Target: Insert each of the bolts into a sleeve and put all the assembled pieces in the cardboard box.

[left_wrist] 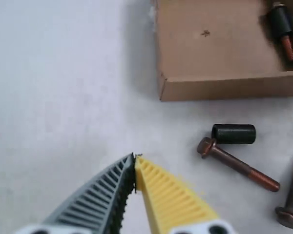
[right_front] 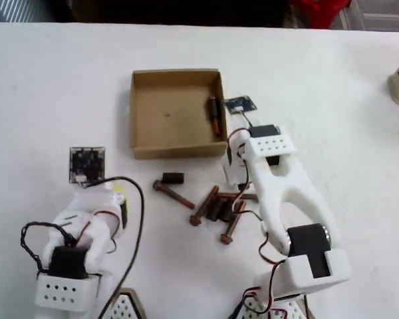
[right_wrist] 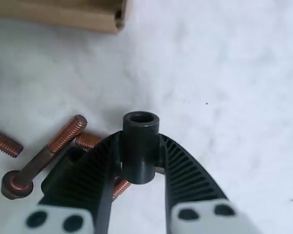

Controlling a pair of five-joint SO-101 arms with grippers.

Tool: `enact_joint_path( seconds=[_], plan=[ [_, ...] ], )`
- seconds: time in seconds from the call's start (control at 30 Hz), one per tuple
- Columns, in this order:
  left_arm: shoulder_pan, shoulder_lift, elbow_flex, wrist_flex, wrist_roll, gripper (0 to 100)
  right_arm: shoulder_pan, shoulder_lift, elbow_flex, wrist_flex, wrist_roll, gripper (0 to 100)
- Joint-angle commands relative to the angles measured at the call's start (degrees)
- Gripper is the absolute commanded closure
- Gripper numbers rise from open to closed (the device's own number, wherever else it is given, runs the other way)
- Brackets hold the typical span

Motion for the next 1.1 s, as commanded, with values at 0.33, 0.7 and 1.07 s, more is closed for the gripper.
enact_joint_path(
  seconds=[0.33,0.7,1.07],
  plan=[
    [6.7,44.1,-25.9,-1.4,11.2,97,3.1,-2.6,-0.4,-0.8,-0.6,98.1],
    [18.5,64.5,-29.7,-8.9,26.3,97,3.1,-2.6,-0.3,-1.9,-0.3,98.1],
    [20.8,65.2,-28.1,-16.0,32.3,81,3.1,-2.6,-0.3,-2.0,-0.3,98.1]
  ],
)
